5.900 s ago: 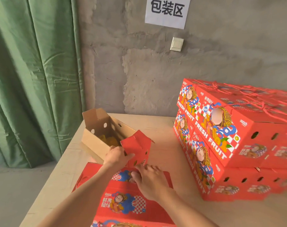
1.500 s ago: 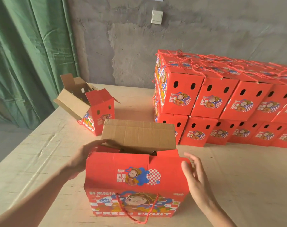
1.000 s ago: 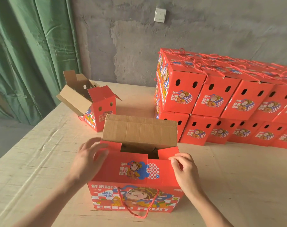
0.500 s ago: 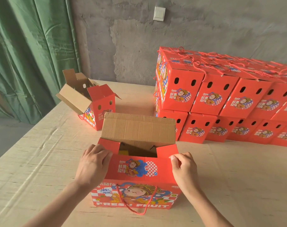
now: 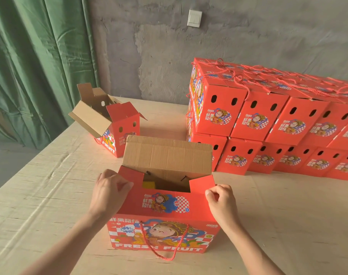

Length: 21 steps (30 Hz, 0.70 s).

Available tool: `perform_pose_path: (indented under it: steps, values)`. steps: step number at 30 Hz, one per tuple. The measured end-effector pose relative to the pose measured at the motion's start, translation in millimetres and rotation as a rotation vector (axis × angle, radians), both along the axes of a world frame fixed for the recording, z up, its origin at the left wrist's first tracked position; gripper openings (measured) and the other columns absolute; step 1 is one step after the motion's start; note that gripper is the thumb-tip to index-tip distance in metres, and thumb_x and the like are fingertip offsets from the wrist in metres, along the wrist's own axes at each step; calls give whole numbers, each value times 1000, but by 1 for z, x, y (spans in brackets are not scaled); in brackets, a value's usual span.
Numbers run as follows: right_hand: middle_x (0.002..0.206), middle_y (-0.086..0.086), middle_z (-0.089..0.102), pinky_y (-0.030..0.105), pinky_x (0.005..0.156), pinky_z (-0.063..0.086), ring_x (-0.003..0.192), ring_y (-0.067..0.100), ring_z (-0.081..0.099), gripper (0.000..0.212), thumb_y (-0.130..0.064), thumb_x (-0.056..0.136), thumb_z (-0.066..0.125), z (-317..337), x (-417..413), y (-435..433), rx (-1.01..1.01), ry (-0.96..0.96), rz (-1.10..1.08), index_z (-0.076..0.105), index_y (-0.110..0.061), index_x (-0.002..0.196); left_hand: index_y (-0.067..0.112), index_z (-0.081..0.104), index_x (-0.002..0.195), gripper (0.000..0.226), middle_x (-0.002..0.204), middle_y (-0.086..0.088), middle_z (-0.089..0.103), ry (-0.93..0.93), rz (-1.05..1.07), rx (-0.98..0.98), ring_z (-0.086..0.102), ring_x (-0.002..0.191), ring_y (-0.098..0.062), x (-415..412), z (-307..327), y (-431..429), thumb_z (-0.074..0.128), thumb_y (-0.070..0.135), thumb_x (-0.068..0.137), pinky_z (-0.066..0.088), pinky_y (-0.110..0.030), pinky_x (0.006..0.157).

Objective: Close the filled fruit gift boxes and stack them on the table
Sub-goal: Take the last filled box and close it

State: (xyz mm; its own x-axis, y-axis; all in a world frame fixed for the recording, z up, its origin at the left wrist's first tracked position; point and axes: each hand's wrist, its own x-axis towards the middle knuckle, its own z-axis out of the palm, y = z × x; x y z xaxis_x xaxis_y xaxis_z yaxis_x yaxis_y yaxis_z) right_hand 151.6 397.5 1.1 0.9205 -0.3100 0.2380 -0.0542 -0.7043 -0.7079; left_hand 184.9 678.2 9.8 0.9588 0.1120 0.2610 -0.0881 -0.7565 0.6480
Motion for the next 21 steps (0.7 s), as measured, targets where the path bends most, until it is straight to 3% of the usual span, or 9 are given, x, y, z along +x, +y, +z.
perform_pose_path:
  steps: [1,3,5,7,8,12,17,19,21]
  values:
    - [95,7,54,19,72,34,95,27,56,4,-6,87,61,0,0,0,33,-13,-3,58,-4,90,11,69,86,12,95,-1,50,40,30,-10,44,103,-24,3,1,-1,72,21,80,37,-37,89]
    - [111,4,56,17,79,36,108,25,56,26,-7,88,60,0,0,0,121,7,-3,50,-8,112,9,57,119,40,120,-11,48,175,59,-17,40,117,-27,10,3,-1,68,25,83,36,-40,97]
    - [139,4,46,17,92,34,129,19,45,50,-6,90,57,0,3,-1,201,63,49,35,-11,135,10,32,141,57,130,-12,45,336,2,-74,51,107,-24,15,5,-1,56,23,91,48,-34,84]
    - [154,-3,26,22,101,33,137,18,34,70,-6,92,54,3,9,-4,247,156,128,15,-17,149,13,21,145,53,112,-6,49,421,-58,-172,55,79,-12,17,4,-5,44,17,97,46,-21,53]
    - [156,-6,18,25,104,31,139,18,30,78,-5,92,54,6,13,-7,276,210,164,5,-19,151,14,22,144,50,107,-5,49,416,-60,-191,53,76,-11,18,1,-6,40,13,97,41,-19,49]
    - [159,-3,5,29,111,20,145,16,10,99,0,87,61,14,31,-17,388,331,265,-11,-26,150,17,12,149,59,135,-18,45,382,-24,-223,54,85,-20,20,-6,-3,38,8,97,45,-28,57]
    - [156,5,17,30,108,24,144,23,19,98,2,83,66,7,34,-20,456,283,247,1,-21,152,23,-15,148,78,151,-9,32,344,-27,-340,63,86,-26,17,-9,0,43,11,97,55,-42,71]
    - [151,0,30,28,109,27,141,19,27,82,5,81,66,5,33,-20,443,218,274,25,-20,147,21,-23,146,85,150,-10,33,296,-43,-316,61,94,-28,15,-11,-2,46,14,97,52,-37,74]
    - [138,-5,41,26,107,30,135,15,33,59,6,80,68,4,31,-21,431,164,288,48,-22,128,18,-27,143,92,148,-15,35,222,-47,-271,57,108,-31,14,-13,-3,50,13,95,47,-37,86]
